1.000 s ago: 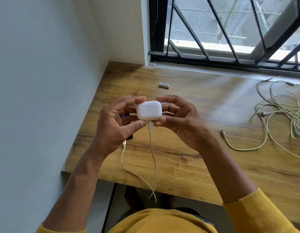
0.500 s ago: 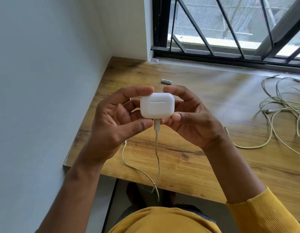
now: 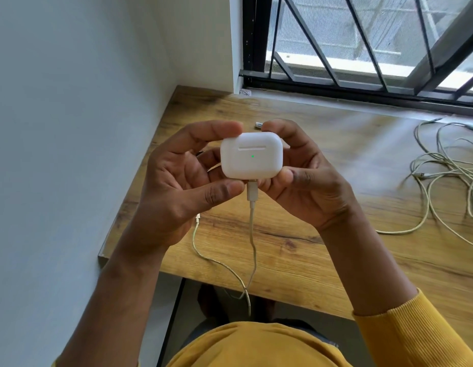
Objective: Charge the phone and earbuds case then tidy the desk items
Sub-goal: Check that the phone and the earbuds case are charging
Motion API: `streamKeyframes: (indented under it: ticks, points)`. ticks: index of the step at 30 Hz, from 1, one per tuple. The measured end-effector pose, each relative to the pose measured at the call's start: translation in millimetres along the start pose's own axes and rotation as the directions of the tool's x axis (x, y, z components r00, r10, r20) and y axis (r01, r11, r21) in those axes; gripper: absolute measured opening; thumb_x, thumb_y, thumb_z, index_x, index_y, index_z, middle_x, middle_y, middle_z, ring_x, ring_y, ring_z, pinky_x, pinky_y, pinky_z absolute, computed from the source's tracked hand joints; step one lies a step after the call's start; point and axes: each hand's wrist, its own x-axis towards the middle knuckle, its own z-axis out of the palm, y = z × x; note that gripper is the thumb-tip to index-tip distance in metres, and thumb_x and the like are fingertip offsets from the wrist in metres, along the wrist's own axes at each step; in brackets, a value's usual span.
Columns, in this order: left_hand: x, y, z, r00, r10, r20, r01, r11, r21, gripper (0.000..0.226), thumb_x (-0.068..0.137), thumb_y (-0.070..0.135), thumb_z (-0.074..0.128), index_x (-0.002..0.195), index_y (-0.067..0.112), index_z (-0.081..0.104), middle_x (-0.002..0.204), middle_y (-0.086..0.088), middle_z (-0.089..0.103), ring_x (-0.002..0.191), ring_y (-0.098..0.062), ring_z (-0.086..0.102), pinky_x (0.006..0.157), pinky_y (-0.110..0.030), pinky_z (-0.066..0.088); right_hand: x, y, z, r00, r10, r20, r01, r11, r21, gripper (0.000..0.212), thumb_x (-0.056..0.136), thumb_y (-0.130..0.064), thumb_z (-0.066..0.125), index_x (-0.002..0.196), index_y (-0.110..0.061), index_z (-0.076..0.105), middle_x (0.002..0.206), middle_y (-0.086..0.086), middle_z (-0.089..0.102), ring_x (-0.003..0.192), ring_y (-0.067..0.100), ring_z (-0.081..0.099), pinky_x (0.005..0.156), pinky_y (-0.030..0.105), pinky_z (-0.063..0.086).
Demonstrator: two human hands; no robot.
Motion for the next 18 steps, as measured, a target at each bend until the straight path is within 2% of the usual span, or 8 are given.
streamKeyframes:
  ticks: [7, 11, 18]
  points:
    - [0.2, 0.1, -2.2, 1.000, -0.004, -0.013, 0.004, 1.000, -0.003, 0.055, 0.087, 0.022, 0.082, 0.133, 0.017, 0.053, 0.129, 0.010, 0.065, 0.126, -0.024, 0.064, 0.091, -0.029, 0.061, 3.7, 2.3, -1.0, 1.000, 0.007, 0.002, -0.007, 1.000, 0.018, 0.050, 0.085, -0.002, 0.081, 0.131, -0.013, 0.066, 0.122, 0.016, 0.064, 0.101, 0.037, 0.052, 0.088, 0.033, 0.060]
    - [1.3, -0.2, -2.6, 1.000, -0.009, -0.022, 0.009, 1.000, 0.001, 0.056, 0.086, 0.024, 0.083, 0.133, 0.016, 0.053, 0.129, 0.008, 0.064, 0.125, -0.024, 0.064, 0.091, -0.029, 0.061, 4.2, 2.2, -2.1, 1.000, 0.012, -0.007, -0.012, 1.000, 0.014, 0.051, 0.084, -0.003, 0.082, 0.131, -0.014, 0.066, 0.122, 0.017, 0.065, 0.101, 0.034, 0.058, 0.089, 0.033, 0.060]
    - [3.4, 0.5, -3.8, 1.000, -0.005, -0.005, 0.005, 1.000, 0.010, 0.056, 0.087, 0.021, 0.081, 0.133, 0.013, 0.051, 0.127, 0.010, 0.066, 0.124, -0.022, 0.065, 0.092, -0.029, 0.061, 5.5, 1.4, -3.2, 1.000, 0.013, 0.001, -0.013, 1.000, 0.026, 0.051, 0.084, -0.003, 0.083, 0.131, -0.014, 0.066, 0.122, 0.018, 0.065, 0.101, 0.036, 0.057, 0.088, 0.033, 0.060]
